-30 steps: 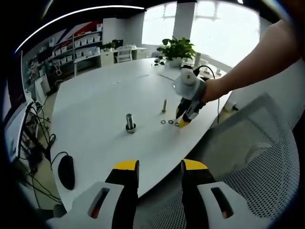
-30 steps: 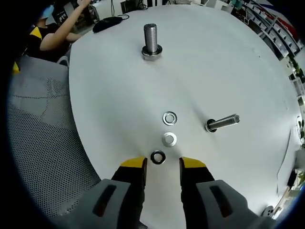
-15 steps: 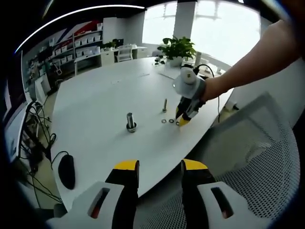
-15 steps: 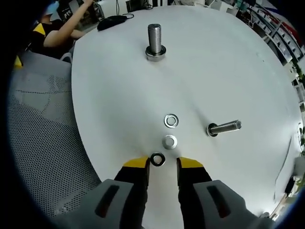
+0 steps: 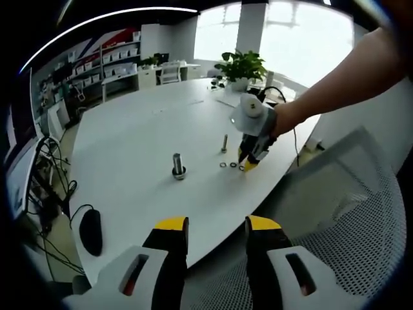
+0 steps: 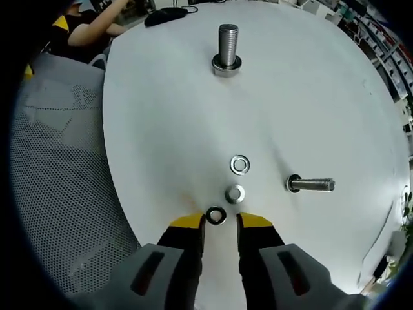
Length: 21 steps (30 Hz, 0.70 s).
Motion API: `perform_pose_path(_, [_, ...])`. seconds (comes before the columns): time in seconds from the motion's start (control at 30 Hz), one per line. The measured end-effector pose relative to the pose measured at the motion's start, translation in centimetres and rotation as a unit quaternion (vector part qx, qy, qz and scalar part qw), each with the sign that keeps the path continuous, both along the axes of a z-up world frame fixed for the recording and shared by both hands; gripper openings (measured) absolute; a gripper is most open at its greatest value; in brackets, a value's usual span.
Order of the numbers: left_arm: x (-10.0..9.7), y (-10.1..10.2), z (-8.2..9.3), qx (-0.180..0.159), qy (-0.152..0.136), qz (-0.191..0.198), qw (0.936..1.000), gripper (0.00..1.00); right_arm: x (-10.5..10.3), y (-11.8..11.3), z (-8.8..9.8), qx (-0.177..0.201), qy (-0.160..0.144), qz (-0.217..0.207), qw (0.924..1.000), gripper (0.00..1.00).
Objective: Place the washer onto the threaded stud by aligning its center hole with the stud, sliding it down to the base, and recovering from edge contact or off-axis alignment until the washer reaches the visible bottom stop.
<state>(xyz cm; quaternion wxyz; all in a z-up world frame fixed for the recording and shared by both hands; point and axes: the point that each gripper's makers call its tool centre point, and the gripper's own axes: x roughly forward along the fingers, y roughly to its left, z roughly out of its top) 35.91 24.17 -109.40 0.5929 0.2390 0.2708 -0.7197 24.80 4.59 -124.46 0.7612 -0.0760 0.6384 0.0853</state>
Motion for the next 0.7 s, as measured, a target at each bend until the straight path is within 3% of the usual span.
perform_pose_path(0.13, [0.06, 0.02, -0.13, 0.001, -0.001, 0.0, 1.0, 0.33, 0.31, -0.06, 0.09, -0.005, -0.004, 0.012, 0.9999, 0.16])
perform_pose_path(0.4, [0.23, -0.08, -0.24, 0.001, 0.001, 0.002, 1.0, 0.33, 0.62, -0.43, 0.01, 0.003, 0.009, 0.019, 0.9998, 0.15])
perform_pose_path(0.7, [0.28, 0.03, -0.26, 0.003, -0.001, 0.004, 1.0, 0.33, 0.07, 0.22, 0.3, -0.029, 0.085, 0.003, 0.9959, 0.16])
